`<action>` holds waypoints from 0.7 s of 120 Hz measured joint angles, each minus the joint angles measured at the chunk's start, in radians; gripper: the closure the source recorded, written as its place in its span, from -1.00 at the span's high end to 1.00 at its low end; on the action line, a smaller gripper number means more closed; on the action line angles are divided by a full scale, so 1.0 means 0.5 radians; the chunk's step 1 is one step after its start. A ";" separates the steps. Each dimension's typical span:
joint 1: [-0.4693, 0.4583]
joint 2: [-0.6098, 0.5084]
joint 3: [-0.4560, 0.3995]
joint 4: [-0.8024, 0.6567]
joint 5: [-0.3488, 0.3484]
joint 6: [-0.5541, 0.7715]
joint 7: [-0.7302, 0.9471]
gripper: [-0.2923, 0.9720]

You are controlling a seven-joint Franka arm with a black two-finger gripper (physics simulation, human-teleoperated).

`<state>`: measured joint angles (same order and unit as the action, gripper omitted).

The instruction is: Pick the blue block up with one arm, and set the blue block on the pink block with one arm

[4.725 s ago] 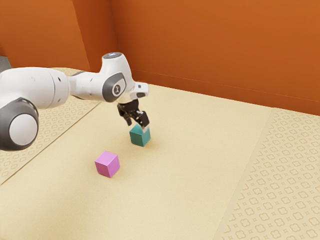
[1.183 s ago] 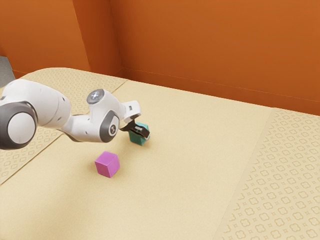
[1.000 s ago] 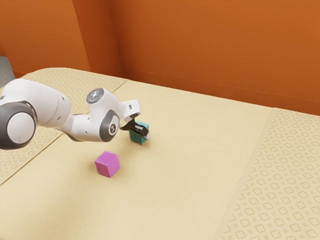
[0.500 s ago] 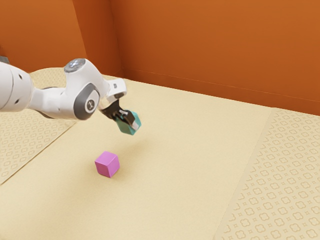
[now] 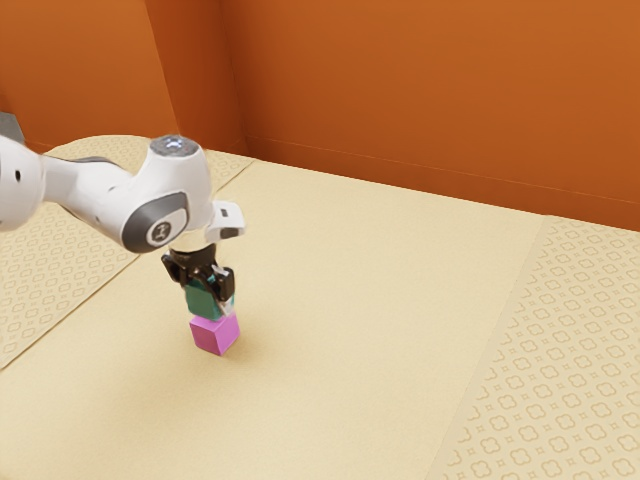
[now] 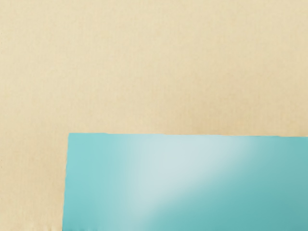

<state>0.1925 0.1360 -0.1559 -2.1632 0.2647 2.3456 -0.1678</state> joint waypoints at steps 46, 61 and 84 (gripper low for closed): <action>-0.026 -0.074 0.000 -0.108 0.079 0.088 0.066 -0.42; -0.013 -0.084 0.004 -0.164 0.086 0.143 0.091 -0.43; -0.021 -0.093 0.020 -0.190 0.086 0.213 0.121 -0.42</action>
<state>0.1818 0.0897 -0.1457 -2.2582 0.3079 2.4519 -0.1071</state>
